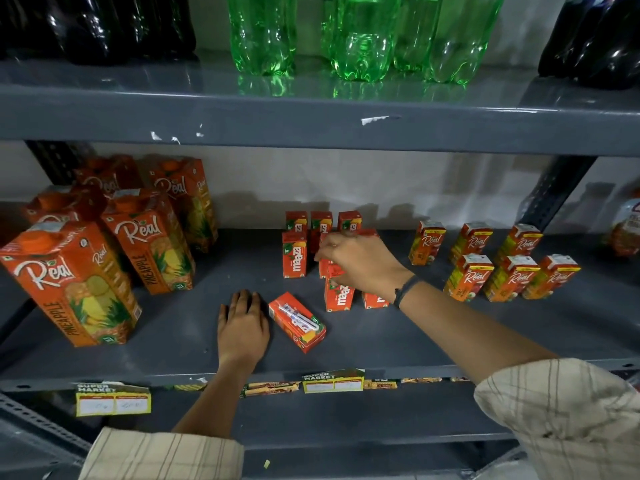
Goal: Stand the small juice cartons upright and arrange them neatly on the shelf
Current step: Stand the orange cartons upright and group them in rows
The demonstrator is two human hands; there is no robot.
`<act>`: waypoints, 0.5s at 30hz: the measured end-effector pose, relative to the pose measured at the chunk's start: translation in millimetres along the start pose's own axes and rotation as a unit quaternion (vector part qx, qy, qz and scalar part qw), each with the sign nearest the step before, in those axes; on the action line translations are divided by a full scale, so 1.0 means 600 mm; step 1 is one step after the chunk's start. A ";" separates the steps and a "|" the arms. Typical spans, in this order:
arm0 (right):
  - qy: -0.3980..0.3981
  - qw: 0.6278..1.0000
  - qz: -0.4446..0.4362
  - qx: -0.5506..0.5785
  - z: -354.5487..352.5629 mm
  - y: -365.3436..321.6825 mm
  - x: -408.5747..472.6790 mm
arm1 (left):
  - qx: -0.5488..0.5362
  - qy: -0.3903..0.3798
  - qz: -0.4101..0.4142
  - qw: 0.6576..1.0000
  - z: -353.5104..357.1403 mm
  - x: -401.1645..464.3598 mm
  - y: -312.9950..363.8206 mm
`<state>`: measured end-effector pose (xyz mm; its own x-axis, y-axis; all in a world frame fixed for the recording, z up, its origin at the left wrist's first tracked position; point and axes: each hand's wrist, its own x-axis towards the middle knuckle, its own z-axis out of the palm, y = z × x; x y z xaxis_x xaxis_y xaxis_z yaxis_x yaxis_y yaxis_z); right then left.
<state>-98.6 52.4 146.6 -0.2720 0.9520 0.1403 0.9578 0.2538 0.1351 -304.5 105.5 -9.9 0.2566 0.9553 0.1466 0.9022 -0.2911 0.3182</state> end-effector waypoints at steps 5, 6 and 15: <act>0.070 0.971 -0.223 -0.048 0.038 -0.048 -0.019 | 0.003 0.000 -0.002 1.000 0.001 0.000 -0.001; 0.045 0.962 -0.262 -0.070 0.054 -0.055 -0.025 | 0.002 -0.003 -0.004 1.000 0.001 0.000 -0.001; -0.015 0.927 -0.354 -0.126 0.107 -0.059 -0.026 | -0.014 0.006 -0.005 1.000 0.002 -0.001 0.001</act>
<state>-122.3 39.2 76.8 -0.8174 0.5679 -0.0971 0.4874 0.7715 0.4090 -303.8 105.1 -10.9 0.2427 0.9578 0.1542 0.8950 -0.2824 0.3453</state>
